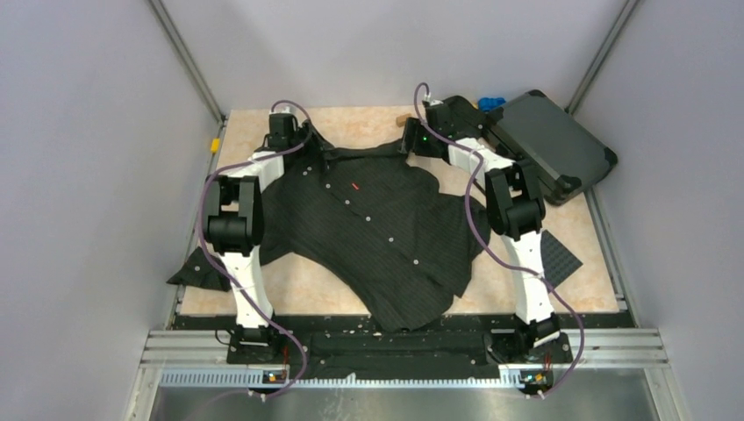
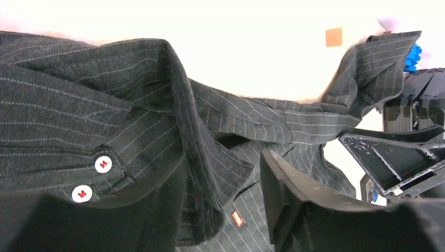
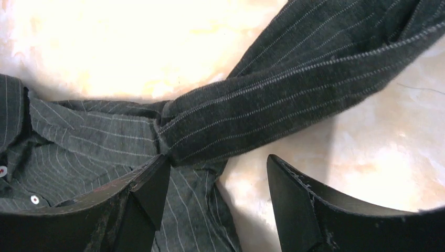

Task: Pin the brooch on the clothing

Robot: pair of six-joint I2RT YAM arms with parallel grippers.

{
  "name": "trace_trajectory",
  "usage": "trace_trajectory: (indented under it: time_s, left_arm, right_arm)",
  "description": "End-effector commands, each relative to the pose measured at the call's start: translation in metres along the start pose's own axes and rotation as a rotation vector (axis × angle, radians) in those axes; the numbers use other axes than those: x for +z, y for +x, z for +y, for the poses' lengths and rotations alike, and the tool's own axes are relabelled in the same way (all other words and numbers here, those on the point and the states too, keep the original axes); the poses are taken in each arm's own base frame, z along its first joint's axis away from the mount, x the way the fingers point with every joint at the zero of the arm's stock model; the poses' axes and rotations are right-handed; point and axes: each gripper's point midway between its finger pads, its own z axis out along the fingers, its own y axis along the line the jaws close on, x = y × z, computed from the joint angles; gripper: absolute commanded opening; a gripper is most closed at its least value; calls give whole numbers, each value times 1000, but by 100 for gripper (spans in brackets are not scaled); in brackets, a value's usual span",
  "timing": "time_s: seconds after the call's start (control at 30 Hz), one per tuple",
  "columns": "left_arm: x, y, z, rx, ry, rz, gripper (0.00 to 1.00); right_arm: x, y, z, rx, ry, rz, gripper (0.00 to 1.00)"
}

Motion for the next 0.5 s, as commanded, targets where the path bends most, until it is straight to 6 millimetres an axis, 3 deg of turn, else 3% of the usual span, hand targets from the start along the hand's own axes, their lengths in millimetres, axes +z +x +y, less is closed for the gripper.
trace_trajectory:
  time_s: [0.0,0.1,0.23,0.33,0.47]
  left_arm:
    - [13,-14,-4,36,13,-16,50]
    - [17,-24,2,49,-45,-32,38]
    - [25,-23,9,49,-73,-8,19]
    - [22,-27,6,44,-67,-25,0]
    - [15,-44,-1,46,-43,-94,0]
  right_arm:
    - [10,-27,8,13,-45,-64,66]
    - [13,-34,13,21,-68,-96,50]
    - [10,-52,19,20,-86,-153,31]
    - [6,-67,26,14,-99,-189,27]
    - [4,-86,32,5,-110,-237,24]
